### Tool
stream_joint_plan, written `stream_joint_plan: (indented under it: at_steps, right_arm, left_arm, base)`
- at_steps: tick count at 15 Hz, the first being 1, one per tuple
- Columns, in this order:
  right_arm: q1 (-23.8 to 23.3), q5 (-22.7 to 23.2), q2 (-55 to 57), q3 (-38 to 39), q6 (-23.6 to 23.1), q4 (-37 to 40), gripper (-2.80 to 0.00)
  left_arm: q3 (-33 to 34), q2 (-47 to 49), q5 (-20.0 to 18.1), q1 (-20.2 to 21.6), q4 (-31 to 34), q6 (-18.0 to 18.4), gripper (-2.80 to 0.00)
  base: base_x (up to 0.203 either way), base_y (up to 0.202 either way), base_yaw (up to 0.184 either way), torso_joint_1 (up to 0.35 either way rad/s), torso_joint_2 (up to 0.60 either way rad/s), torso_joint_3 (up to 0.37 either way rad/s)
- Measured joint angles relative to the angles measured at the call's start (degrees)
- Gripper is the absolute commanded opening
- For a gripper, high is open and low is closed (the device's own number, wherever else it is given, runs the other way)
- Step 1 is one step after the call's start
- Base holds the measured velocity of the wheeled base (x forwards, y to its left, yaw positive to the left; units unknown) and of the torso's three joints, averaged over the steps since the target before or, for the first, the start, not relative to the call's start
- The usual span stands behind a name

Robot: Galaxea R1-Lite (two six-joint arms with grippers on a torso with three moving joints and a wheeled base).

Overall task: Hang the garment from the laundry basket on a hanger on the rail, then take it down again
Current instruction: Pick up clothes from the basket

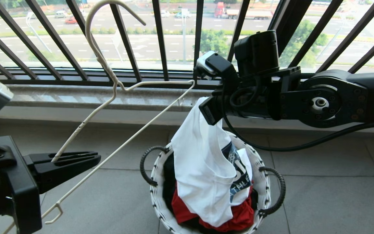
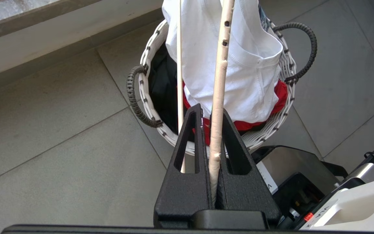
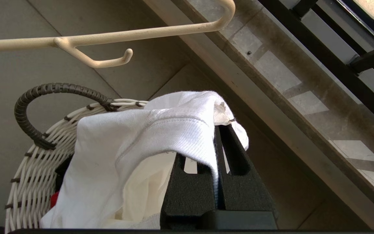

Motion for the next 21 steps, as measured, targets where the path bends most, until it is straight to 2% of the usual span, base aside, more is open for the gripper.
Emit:
stream_joint_plan:
  at_steps: [5, 10, 17, 21]
  right_arm:
    - [1.54, -1.07, -2.45, 0.68, -0.17, -3.0, -2.8]
    - [2.41, -1.45, -6.16, 0.68, -0.34, -4.03, -2.8]
    - [4.92, -4.5, -9.07, -1.8, -0.63, -4.6, -2.8]
    - [5.0, -4.67, -9.5, 3.53, -0.26, -4.55, -2.8]
  left_arm:
    - [-0.85, -2.12, -0.24, -0.05, 2.99, 1.02, -2.8]
    - [-1.34, -4.05, -0.3, -0.32, 3.18, 2.38, -2.8]
    - [-1.68, -5.6, -0.3, -0.33, 3.24, 3.17, -2.8]
    - [-1.56, -5.84, -0.2, -0.32, 3.2, 3.62, -2.8]
  base:
    - [0.0, 0.0, 0.0, 0.0, 0.0, 0.0]
    - [0.0, 0.0, 0.0, 0.0, 0.0, 0.0]
    - [0.0, 0.0, 0.0, 0.0, 0.0, 0.0]
    - [0.0, 0.0, 0.0, 0.0, 0.0, 0.0]
